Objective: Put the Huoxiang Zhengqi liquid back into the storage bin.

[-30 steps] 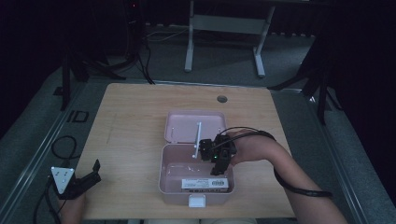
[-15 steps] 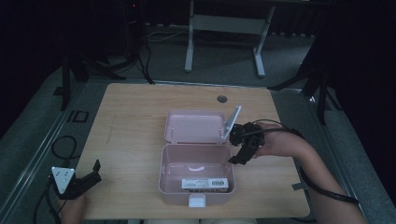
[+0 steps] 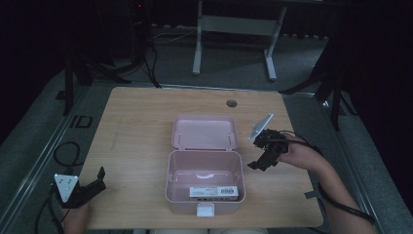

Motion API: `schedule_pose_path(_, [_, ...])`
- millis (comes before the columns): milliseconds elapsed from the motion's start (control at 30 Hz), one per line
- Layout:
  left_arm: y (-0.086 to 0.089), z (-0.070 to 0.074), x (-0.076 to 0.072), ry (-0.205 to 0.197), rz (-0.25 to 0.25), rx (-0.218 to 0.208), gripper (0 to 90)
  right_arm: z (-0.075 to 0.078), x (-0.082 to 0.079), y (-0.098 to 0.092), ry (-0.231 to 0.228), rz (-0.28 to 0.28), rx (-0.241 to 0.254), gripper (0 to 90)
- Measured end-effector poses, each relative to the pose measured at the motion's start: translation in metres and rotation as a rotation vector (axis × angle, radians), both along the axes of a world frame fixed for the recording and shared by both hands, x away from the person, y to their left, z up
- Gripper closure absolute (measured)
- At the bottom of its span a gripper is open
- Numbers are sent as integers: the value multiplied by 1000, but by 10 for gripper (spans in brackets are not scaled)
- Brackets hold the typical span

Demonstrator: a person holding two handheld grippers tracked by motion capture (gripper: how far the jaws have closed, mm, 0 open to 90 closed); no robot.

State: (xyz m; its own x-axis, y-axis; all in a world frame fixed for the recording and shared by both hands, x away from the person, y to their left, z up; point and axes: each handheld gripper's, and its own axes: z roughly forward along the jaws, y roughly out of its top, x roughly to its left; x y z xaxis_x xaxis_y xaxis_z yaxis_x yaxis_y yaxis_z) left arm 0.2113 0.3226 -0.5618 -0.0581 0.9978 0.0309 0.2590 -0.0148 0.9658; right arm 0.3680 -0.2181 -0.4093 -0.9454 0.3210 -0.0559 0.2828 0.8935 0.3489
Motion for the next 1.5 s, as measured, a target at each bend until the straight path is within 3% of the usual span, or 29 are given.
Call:
schedule_pose_path(100, [0, 0, 0, -1, -1, 0, 21, -15, 6, -6, -37, -46, 7, 134])
schedule_pose_path(267, [0, 0, 0, -1, -1, 1, 21, -42, 16, -14, -87, -148, 71, 132])
schedule_pose_path(433, [0, 0, 0, 0, -1, 1, 21, -70, 21, -20, -162, -250, 105, 133])
schedule_pose_path(633, [0, 0, 0, 0, -1, 1, 21, -96, 21, -28, -228, -351, 196, 123])
schedule_pose_path(767, [0, 0, 0, 0, -1, 0, 21, -107, 21, -36, -279, -425, 256, 123])
schedule_pose_path(867, [0, 0, 0, 0, -1, 1, 21, -113, 21, -44, -280, -460, 290, 123])
schedule_pose_path(1167, [-1, 0, 0, 3, -4, 6, 21, -127, 14, -69, -331, -547, 334, 126])
schedule_pose_path(1333, [-1, 0, 0, 2, -3, 6, 21, -128, 10, -86, -370, -602, 391, 130])
schedule_pose_path(1500, [0, 0, 0, -1, -1, 1, 21, -131, 7, -102, -387, -663, 403, 130])
